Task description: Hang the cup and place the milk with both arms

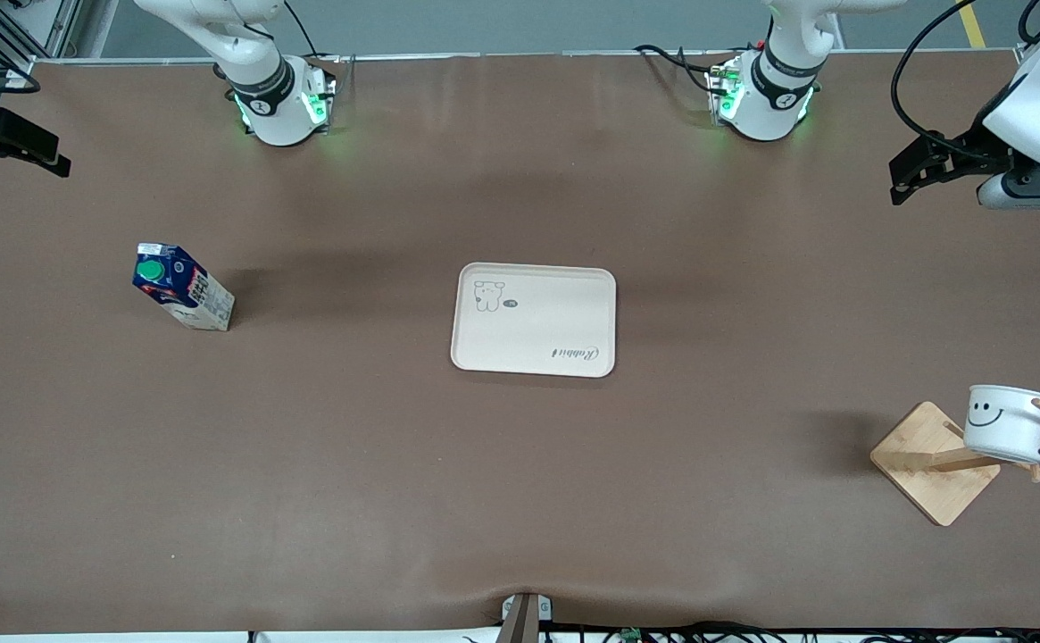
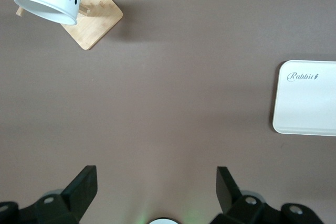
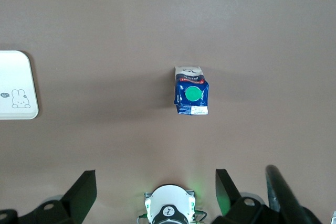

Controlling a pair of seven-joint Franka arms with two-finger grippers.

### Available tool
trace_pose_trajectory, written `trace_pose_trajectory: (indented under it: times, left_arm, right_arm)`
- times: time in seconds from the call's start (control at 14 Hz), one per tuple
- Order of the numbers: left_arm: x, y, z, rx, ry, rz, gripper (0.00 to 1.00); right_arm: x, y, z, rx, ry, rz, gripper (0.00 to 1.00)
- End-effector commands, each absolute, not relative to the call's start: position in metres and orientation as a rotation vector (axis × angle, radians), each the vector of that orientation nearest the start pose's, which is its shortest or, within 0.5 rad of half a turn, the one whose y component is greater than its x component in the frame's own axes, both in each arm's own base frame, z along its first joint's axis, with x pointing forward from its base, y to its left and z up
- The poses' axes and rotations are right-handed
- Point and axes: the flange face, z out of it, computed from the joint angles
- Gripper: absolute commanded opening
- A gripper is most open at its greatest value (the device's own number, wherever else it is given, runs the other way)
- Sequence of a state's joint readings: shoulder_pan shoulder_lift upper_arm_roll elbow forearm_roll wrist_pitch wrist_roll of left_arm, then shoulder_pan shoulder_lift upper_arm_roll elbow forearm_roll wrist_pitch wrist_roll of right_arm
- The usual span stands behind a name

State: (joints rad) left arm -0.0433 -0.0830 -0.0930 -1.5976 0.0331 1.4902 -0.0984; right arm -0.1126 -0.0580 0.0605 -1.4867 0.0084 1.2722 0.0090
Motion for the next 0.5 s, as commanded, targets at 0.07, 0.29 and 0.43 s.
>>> trace_pose_trajectory:
  times: [0.07,0.29,0.43]
  left_arm:
    - [0.5162,-0.0706,0.6552,-3.117,0.043,0.039,1.0]
    - [0.5162,-0.0706,0.6552,-3.117,0.05,0.039,1.0]
    - [0.5155,-0.0713,0.6554,-3.116,0.055,0.047,1.0]
  right_arm:
    - [0.4943,-0.0259,0.6723,-3.113,0.085,0.239,1.0]
    - [0.4943,-0.0259,0.6723,-3.113,0.085,0.239,1.0]
    - [0.4943,-0.0259,0.6723,-3.113,0.085,0.239,1.0]
